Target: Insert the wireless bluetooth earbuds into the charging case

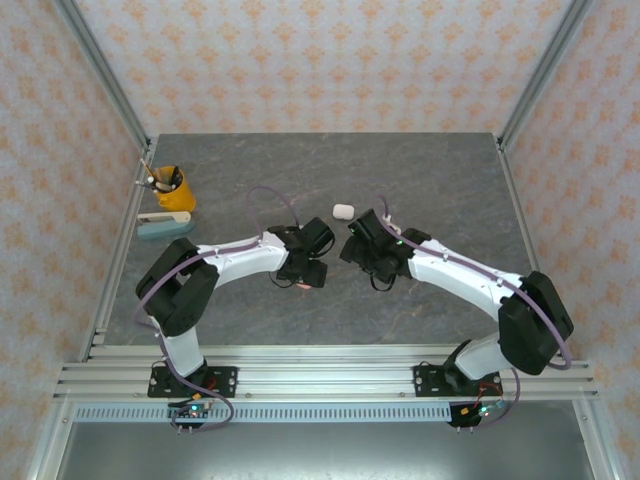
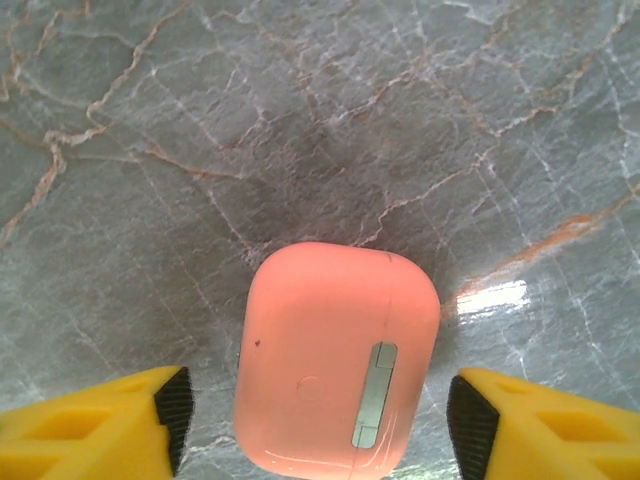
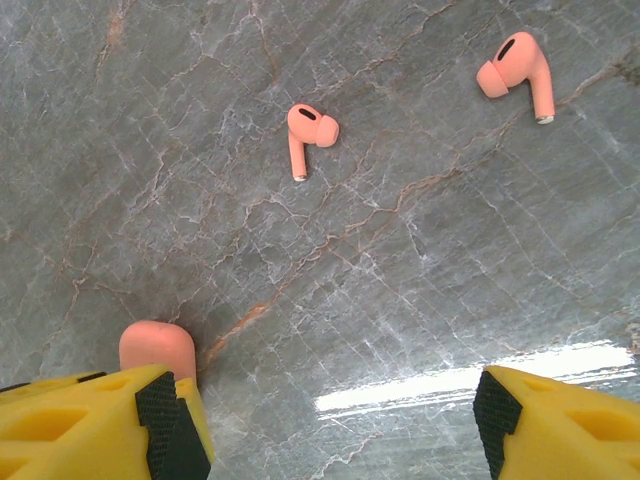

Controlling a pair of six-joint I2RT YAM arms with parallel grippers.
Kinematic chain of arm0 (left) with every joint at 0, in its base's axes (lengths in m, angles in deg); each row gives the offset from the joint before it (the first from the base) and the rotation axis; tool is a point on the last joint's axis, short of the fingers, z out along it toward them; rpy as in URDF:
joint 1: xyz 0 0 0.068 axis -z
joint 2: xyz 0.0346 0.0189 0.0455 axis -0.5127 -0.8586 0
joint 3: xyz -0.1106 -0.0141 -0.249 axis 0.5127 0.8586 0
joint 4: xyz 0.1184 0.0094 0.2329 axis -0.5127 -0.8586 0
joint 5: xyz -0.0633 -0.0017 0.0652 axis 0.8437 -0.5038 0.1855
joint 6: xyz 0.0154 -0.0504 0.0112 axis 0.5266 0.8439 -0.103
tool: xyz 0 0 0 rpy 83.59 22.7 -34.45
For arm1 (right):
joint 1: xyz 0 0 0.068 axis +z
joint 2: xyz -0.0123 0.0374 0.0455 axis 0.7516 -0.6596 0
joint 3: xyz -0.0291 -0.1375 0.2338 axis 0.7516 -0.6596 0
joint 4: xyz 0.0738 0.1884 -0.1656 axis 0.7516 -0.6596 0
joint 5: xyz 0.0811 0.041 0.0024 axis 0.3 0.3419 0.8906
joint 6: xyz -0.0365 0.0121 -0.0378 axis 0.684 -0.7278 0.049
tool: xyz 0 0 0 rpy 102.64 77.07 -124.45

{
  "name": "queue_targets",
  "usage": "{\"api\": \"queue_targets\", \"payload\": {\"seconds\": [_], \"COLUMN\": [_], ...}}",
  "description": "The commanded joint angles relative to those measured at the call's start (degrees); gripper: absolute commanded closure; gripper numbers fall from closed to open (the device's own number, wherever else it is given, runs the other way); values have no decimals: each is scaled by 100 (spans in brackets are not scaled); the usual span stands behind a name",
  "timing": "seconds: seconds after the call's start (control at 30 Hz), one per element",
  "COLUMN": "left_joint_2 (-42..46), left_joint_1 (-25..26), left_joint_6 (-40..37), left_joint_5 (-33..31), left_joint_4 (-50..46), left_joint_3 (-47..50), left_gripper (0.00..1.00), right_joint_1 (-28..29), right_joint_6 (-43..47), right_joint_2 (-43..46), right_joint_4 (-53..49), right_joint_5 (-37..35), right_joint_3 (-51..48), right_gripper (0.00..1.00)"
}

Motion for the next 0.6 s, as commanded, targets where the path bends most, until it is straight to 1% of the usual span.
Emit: {"api": "queue_targets", "payload": {"seconds": [0.0,0.1,0.2,0.33,0.43,0.57], "left_joint_2": [398,691,1043,1388,1517,1650], "left_joint_1": [-13,-188,-609,-1280,-1800,-2483], "left_joint_6": [58,16,-22,-165,-250,-211], "left_joint_5": [-232,-281,-147,52,183,556], "left_joint_4": [-19,-62,-45,-50,-44,138], "left_joint_3": [-91,-130,-91,-95,-104,29], "left_gripper": [20,9,0,0,0,0], "right_joint_1": [-26,58,276,689,972,1225], "right_joint_6": [-66,-161,-371,-861,-1237,-1604], "right_joint_2": [125,43,-206,-851,-1528,-2408], "right_joint_4": [-295,-334,-464,-784,-1105,-1472], "right_joint_5": [-170,-157,-226,-348,-361,-346], "right_joint_3": [-33,21,228,779,1405,2353], "right_gripper": [21,22,21,18,16,16]}}
